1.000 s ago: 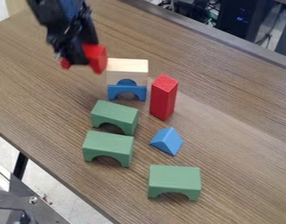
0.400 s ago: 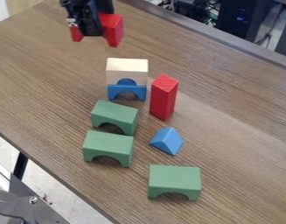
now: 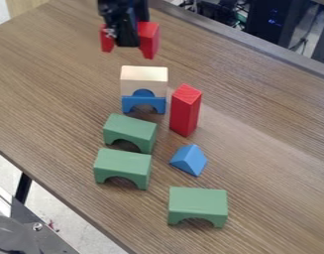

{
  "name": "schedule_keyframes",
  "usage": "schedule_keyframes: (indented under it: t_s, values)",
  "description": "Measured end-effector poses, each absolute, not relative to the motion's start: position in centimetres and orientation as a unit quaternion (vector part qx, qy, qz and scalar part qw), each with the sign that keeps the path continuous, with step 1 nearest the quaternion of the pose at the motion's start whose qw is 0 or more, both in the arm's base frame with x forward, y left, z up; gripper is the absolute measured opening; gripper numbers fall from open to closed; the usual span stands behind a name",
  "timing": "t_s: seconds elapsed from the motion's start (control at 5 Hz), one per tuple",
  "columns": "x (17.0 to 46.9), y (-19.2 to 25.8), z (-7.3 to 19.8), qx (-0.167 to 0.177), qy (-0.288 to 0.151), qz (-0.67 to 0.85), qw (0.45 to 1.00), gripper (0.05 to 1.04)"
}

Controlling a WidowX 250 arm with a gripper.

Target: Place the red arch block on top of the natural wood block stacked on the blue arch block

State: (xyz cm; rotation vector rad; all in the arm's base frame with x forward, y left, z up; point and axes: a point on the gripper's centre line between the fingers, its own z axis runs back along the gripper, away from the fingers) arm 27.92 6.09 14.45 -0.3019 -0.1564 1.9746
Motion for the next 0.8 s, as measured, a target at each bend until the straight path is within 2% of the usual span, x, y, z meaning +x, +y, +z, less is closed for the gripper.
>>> schedule_keyframes:
  t_s: [0.2,0.8]
  values:
    - [28.4,6.1,14.0,-0.135,-0.072,0.84,0.521,0.565]
    - [29.3,6.2,12.7,-0.15,-0.051,0.86,0.485,0.565]
